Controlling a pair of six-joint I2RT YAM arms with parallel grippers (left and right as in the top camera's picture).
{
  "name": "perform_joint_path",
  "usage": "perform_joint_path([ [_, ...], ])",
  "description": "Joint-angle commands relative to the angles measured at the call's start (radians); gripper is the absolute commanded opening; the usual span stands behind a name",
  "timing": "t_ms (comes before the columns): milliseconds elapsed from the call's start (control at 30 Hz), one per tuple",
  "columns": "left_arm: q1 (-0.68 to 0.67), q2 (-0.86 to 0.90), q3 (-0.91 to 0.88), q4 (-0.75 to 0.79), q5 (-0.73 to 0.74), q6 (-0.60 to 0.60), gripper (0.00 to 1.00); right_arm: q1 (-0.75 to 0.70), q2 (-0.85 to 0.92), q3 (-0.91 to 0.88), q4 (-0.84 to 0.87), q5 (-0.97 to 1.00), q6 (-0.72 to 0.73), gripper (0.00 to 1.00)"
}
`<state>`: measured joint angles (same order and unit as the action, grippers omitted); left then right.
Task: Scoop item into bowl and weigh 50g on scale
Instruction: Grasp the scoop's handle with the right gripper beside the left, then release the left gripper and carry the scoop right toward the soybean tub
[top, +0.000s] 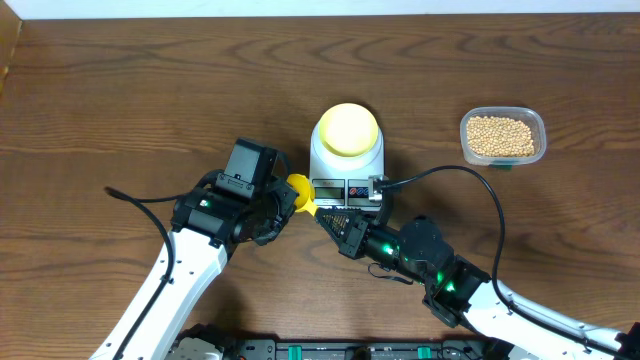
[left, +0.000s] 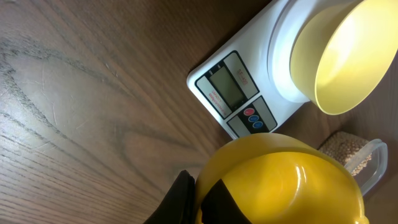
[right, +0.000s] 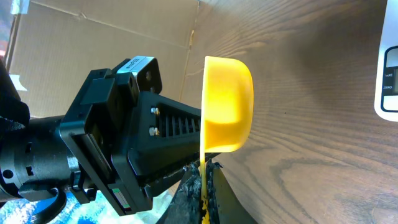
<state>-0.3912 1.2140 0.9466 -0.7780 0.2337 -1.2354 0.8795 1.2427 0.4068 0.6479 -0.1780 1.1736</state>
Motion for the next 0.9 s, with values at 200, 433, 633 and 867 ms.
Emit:
perform_joint_path([
  [200, -0.003, 0.0, 0.004, -0.006, -0.014, -0.008, 0.07, 0.005, -0.001, 0.012, 0.002, 0.023, 0.007, 0.01],
  [433, -0.003, 0.0, 0.004, -0.007, -0.014, -0.008, 0.08, 0.005, -0.001, 0.012, -0.065, 0.041, -0.055, 0.01],
  [633, -0.003, 0.0, 0.004, -0.006, -0.014, -0.008, 0.24, 0.005, -0.001, 0.012, -0.124, 0.041, -0.098, 0.01],
  [867, -0.003, 0.0, 0.004, -0.006, -0.015, -0.008, 0.44, 0.004, -0.001, 0.012, -0.24, 0.041, -0.225, 0.01],
])
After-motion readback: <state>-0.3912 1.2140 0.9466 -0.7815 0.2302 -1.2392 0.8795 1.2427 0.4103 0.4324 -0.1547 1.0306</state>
